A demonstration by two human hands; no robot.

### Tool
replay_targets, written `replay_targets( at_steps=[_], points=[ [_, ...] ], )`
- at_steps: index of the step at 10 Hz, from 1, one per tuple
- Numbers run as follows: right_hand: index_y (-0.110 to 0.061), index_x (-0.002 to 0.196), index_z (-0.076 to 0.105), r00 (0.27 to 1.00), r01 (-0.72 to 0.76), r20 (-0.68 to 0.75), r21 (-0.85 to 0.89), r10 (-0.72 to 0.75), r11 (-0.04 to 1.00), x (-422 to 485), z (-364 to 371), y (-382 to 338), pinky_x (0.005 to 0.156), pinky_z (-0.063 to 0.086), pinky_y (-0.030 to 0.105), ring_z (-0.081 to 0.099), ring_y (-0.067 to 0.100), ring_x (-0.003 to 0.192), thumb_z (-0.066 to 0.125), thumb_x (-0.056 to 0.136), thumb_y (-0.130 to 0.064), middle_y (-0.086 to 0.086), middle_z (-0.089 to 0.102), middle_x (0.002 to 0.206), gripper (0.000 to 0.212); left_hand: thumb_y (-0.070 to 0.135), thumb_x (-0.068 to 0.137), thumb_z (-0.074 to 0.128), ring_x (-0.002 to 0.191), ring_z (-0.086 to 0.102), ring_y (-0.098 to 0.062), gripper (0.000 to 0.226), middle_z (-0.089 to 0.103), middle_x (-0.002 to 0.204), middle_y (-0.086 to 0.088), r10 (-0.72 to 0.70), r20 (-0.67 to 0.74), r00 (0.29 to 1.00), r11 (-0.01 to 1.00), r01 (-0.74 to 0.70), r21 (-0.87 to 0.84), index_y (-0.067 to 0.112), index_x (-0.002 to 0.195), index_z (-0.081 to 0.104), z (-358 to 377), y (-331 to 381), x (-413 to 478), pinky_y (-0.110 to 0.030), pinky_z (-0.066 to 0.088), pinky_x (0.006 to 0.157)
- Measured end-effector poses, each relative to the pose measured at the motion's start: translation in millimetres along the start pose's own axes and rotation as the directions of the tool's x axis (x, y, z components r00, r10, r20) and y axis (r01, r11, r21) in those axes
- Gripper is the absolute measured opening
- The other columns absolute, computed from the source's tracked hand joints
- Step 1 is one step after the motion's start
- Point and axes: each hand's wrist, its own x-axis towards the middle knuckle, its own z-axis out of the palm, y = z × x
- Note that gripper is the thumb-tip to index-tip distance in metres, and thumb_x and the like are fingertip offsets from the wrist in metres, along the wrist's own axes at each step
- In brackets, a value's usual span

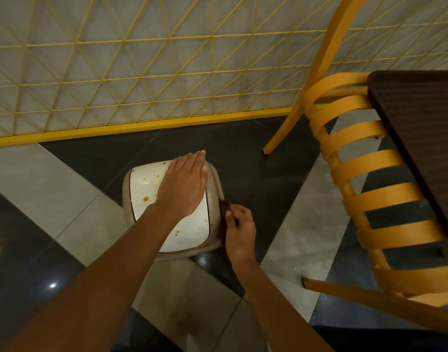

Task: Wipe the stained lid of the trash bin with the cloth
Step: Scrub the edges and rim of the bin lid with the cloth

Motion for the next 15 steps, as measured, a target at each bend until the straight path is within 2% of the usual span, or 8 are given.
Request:
replay_targets(
  at_steps=[2, 4, 5, 7, 10, 11, 14, 15],
  points=[
    [-0.012, 0.114, 0.057, 1.000, 0.010, -0.029, 0.063, -0.009, 0.998, -36.9, 0.0, 21.0, 0.075, 0.037, -0.001, 0.046, -0.001, 0.095, 0.047, 0.093, -0.016, -0.010, 0.045, 0.112, 0.023, 0.030, 0.100, 0.014, 0.143, 0.013, -0.016, 0.049, 0.016, 0.155, 0.000, -0.004, 0.009, 1.000, 1.000, 0.004, 0.017, 0.016, 0.147, 0.011, 2.0, -1.9, -0.5, -0.028, 0.003, 0.115],
    [-0.008, 0.110, 0.060, 0.992, -0.043, 0.115, -0.038, 0.047, 0.998, 25.1, -0.3, -19.2, 0.090, 0.035, 0.020, 0.046, 0.009, 0.100, 0.045, 0.093, -0.014, 0.000, 0.048, 0.117, 0.022, 0.029, 0.100, 0.014, 0.142, 0.017, -0.016, 0.049, 0.020, 0.154, -0.002, 0.000, -0.023, 1.000, 1.000, 0.000, 0.006, 0.014, 0.147, 0.013, 2.6, -0.5, -0.3, -0.027, 0.005, 0.115],
    [-0.008, 0.110, 0.060, 0.981, 0.022, 0.196, -0.103, -0.002, 0.994, 56.6, 5.5, -41.9, 0.087, 0.036, 0.021, 0.046, 0.009, 0.096, 0.044, 0.094, -0.013, 0.005, 0.048, 0.124, 0.024, 0.029, 0.100, 0.015, 0.141, 0.018, -0.016, 0.048, 0.021, 0.153, -0.003, 0.001, -0.027, 1.000, 1.000, -0.001, 0.000, 0.014, 0.147, 0.014, 2.2, -1.1, -0.6, -0.028, 0.005, 0.115],
    [-0.007, 0.111, 0.059, 0.979, 0.112, 0.183, -0.134, -0.087, 0.985, 44.9, 2.3, -25.3, 0.092, 0.036, 0.019, 0.046, 0.007, 0.101, 0.044, 0.094, -0.013, 0.006, 0.050, 0.124, 0.024, 0.029, 0.100, 0.015, 0.141, 0.017, -0.016, 0.049, 0.021, 0.154, -0.002, 0.005, -0.025, 1.000, 1.000, -0.005, -0.004, 0.014, 0.147, 0.013, 3.5, -1.6, -1.2, -0.028, 0.005, 0.115],
    [-0.006, 0.111, 0.059, 0.973, 0.121, 0.211, -0.138, -0.090, 0.983, 65.5, 10.1, -42.5, 0.090, 0.036, 0.019, 0.046, 0.009, 0.100, 0.043, 0.094, -0.011, 0.007, 0.049, 0.124, 0.024, 0.029, 0.100, 0.014, 0.142, 0.017, -0.016, 0.049, 0.021, 0.154, -0.003, 0.001, -0.027, 1.000, 1.000, -0.001, 0.003, 0.015, 0.147, 0.013, 3.8, -0.9, -0.2, -0.029, 0.005, 0.115],
    [-0.006, 0.113, 0.059, 0.964, 0.169, 0.230, -0.155, -0.130, 0.973, 78.0, 16.1, -50.4, 0.092, 0.035, 0.021, 0.049, 0.016, 0.110, 0.042, 0.094, -0.010, 0.008, 0.049, 0.125, 0.026, 0.029, 0.101, 0.014, 0.142, 0.016, -0.016, 0.048, 0.019, 0.154, -0.002, -0.007, -0.022, 1.000, 1.000, 0.007, 0.004, 0.015, 0.147, 0.012, 2.3, -0.8, -0.4, -0.027, 0.004, 0.115],
    [-0.006, 0.112, 0.059, 0.979, 0.187, 0.100, -0.096, -0.177, 0.978, 2.1, -8.8, 10.7, 0.092, 0.038, 0.020, 0.046, 0.007, 0.103, 0.045, 0.094, -0.015, 0.000, 0.050, 0.118, 0.024, 0.030, 0.100, 0.014, 0.142, 0.015, -0.016, 0.049, 0.018, 0.154, -0.002, -0.004, -0.013, 1.000, 1.000, 0.004, 0.001, 0.015, 0.147, 0.011, 3.0, -2.2, -1.5, -0.028, 0.004, 0.115],
    [-0.005, 0.114, 0.058, 0.978, 0.158, 0.156, -0.131, -0.137, 0.979, 25.4, -4.5, -8.4, 0.093, 0.037, 0.019, 0.046, 0.007, 0.103, 0.044, 0.094, -0.014, 0.003, 0.049, 0.121, 0.026, 0.029, 0.100, 0.014, 0.142, 0.015, -0.016, 0.049, 0.019, 0.154, -0.002, -0.006, -0.008, 1.000, 1.000, 0.006, -0.001, 0.015, 0.147, 0.012, 3.0, -1.2, -0.2, -0.028, 0.005, 0.115]
  ],
)
